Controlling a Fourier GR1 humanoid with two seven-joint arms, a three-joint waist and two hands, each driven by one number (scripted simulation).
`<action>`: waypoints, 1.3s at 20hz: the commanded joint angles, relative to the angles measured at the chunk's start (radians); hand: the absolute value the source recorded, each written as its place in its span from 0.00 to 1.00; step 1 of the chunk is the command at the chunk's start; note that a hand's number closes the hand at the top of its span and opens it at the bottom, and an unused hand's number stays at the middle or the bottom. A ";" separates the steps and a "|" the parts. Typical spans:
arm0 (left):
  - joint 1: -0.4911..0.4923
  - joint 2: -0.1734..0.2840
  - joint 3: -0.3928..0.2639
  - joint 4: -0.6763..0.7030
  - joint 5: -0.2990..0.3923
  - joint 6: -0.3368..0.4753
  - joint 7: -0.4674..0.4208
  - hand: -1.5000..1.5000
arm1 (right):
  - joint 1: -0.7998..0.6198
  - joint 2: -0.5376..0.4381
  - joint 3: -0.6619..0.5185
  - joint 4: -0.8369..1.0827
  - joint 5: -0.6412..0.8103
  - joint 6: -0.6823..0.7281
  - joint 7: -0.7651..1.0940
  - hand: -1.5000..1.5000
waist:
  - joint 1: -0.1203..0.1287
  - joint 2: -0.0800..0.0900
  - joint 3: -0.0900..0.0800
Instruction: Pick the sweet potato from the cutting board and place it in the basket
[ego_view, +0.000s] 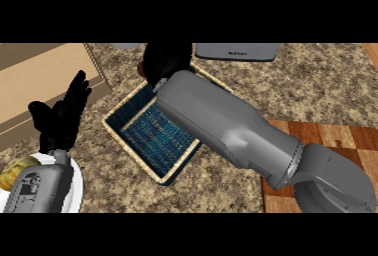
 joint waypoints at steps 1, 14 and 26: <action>0.010 0.014 0.010 -0.003 0.017 -0.026 -0.002 0.50 | 0.026 0.005 0.006 0.016 -0.025 0.012 0.047 1.00 | 0.007 0.002 0.000; -0.011 0.055 0.048 -0.005 0.042 -0.058 -0.004 0.50 | 0.077 0.005 -0.016 0.012 -0.118 0.003 0.082 1.00 | 0.007 0.001 0.000; 0.046 0.008 0.017 -0.023 0.018 -0.031 -0.024 0.50 | 0.097 0.005 -0.032 0.001 -0.100 -0.197 0.124 0.00 | 0.002 -0.001 0.001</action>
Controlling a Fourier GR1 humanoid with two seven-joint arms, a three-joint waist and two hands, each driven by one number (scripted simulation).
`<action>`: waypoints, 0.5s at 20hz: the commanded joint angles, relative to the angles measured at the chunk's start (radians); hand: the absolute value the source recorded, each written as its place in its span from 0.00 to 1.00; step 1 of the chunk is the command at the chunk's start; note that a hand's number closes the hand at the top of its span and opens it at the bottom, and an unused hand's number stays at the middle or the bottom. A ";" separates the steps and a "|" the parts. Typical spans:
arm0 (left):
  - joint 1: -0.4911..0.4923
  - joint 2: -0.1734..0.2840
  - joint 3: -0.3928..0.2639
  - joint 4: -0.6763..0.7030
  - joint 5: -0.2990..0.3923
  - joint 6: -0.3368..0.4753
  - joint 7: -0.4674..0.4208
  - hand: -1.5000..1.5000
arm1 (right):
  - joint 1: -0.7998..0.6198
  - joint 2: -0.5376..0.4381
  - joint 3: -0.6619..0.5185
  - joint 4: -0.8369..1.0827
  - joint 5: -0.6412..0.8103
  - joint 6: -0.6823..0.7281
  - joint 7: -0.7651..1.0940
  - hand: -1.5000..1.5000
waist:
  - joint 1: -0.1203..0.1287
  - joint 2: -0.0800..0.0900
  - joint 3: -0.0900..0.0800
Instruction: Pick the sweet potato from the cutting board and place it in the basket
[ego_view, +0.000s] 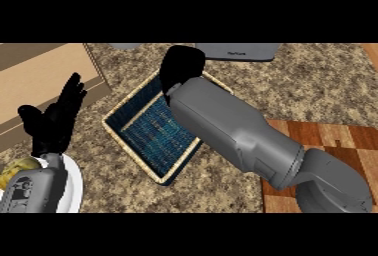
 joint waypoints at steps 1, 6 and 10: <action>0.000 -0.007 -0.009 -0.021 -0.005 0.008 0.026 0.50 | 0.015 0.008 -0.024 -0.016 0.031 -0.222 0.091 0.00 | -0.005 -0.002 0.001; 0.025 0.007 0.016 -0.024 0.009 0.002 0.014 0.50 | -0.045 0.008 -0.101 -0.042 0.051 -0.370 0.117 0.00 | -0.014 -0.010 0.001; 0.036 0.003 0.018 -0.009 -0.002 0.014 0.007 0.50 | -0.081 0.008 -0.187 -0.016 0.076 -0.518 0.144 0.00 | -0.043 -0.016 0.002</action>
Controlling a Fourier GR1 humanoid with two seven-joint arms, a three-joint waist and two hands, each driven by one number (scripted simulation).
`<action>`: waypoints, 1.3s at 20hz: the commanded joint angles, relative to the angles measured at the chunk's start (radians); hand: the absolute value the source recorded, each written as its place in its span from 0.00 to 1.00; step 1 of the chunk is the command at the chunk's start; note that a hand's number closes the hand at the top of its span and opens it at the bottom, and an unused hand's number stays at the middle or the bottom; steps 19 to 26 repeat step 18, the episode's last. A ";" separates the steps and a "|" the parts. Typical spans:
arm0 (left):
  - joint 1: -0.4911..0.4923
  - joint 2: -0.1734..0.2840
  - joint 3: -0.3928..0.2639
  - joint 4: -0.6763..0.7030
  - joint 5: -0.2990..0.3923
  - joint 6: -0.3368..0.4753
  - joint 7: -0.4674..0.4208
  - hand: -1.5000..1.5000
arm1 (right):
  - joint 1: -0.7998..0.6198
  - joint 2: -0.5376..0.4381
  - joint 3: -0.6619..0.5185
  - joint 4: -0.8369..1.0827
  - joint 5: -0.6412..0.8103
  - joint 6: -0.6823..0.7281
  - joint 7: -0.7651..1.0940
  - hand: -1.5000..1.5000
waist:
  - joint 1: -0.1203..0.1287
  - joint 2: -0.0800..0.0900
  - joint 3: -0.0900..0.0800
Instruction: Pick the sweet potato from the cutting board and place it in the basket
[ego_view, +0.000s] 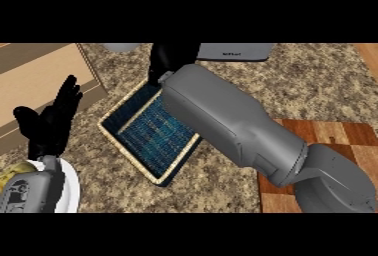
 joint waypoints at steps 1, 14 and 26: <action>0.011 0.024 0.020 -0.007 0.012 -0.012 0.024 0.50 | -0.012 0.010 -0.065 -0.030 0.021 -0.216 0.181 0.00 | -0.029 -0.013 0.001; 0.103 0.025 0.059 -0.030 0.010 0.016 -0.011 0.50 | 0.222 -0.084 -0.177 -0.311 0.076 -0.354 0.144 0.00 | -0.114 -0.040 0.003; 0.114 0.030 0.069 -0.011 0.010 0.015 -0.027 0.50 | 0.348 -0.162 -0.167 -0.502 0.117 -0.353 0.137 0.00 | -0.120 -0.034 0.002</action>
